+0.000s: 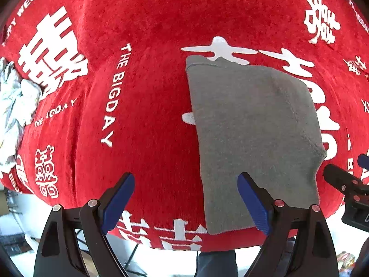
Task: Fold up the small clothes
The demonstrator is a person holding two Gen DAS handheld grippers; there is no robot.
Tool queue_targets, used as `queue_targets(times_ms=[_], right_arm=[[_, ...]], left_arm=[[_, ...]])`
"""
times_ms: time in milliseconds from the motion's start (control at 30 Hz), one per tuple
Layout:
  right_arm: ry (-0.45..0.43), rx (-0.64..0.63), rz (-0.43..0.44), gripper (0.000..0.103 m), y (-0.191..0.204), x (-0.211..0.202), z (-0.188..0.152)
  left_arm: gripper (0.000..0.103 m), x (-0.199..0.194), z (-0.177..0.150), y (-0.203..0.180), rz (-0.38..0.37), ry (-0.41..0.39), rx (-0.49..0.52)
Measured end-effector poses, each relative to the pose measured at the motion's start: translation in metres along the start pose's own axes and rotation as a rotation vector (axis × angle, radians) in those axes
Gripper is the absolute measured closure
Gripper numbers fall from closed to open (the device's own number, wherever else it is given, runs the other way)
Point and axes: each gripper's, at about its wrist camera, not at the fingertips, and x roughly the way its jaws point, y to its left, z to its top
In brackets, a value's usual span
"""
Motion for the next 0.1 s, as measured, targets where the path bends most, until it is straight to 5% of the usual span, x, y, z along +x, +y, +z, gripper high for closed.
queue_targets(times_ms=[100], right_arm=[[0.004,0.003,-0.002,0.0,-0.0008,0.0047,0.0013]], left_arm=[[0.012,0.0032,0.0008,-0.0033,-0.015,-0.002,0.018]])
